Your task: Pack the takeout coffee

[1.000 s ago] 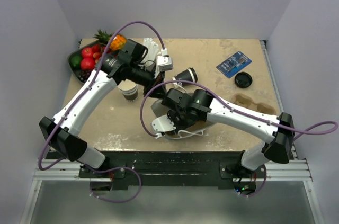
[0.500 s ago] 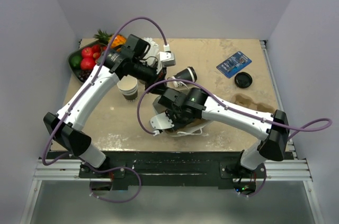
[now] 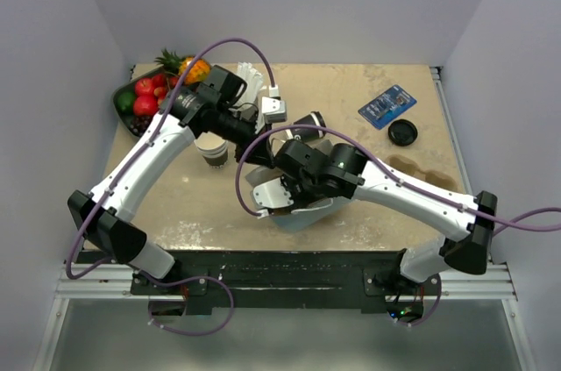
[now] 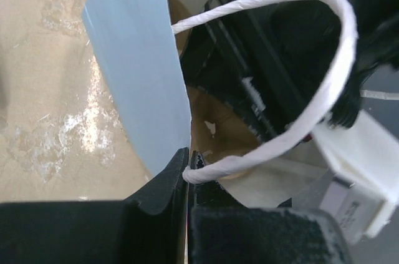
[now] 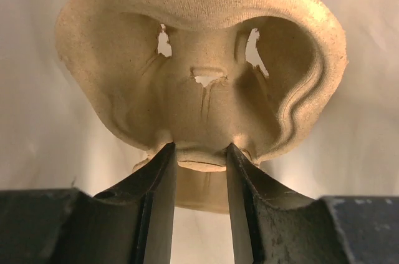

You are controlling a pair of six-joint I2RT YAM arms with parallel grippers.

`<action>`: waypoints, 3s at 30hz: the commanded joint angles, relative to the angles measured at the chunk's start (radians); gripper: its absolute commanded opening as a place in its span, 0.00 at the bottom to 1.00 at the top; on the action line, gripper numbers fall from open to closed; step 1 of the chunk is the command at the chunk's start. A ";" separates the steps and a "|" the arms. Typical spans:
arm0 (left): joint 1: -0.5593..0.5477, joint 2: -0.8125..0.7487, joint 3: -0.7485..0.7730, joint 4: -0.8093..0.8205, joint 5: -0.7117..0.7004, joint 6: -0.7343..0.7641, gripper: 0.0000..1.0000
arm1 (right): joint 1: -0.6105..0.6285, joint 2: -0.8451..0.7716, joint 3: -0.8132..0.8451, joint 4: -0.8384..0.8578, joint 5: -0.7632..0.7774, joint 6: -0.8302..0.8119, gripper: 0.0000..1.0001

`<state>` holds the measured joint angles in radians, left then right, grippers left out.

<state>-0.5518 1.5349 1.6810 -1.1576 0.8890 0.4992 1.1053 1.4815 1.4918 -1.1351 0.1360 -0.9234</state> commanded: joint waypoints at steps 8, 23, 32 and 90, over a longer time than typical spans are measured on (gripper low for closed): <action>0.004 -0.084 -0.027 0.013 -0.013 0.064 0.00 | -0.004 -0.063 -0.018 0.038 -0.026 0.080 0.00; 0.036 -0.219 -0.112 0.093 -0.291 -0.326 0.96 | -0.004 -0.066 -0.062 0.084 -0.045 0.139 0.00; 0.113 -0.206 -0.173 0.073 -0.019 -0.412 0.99 | -0.013 -0.066 -0.059 0.107 -0.038 0.178 0.00; 0.141 -0.185 -0.287 0.104 0.010 -0.469 0.12 | -0.047 -0.029 -0.027 0.118 0.028 0.239 0.00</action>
<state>-0.4126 1.3697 1.3758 -1.0397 0.8604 -0.0044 1.0637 1.4670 1.4567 -1.0245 0.1322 -0.6872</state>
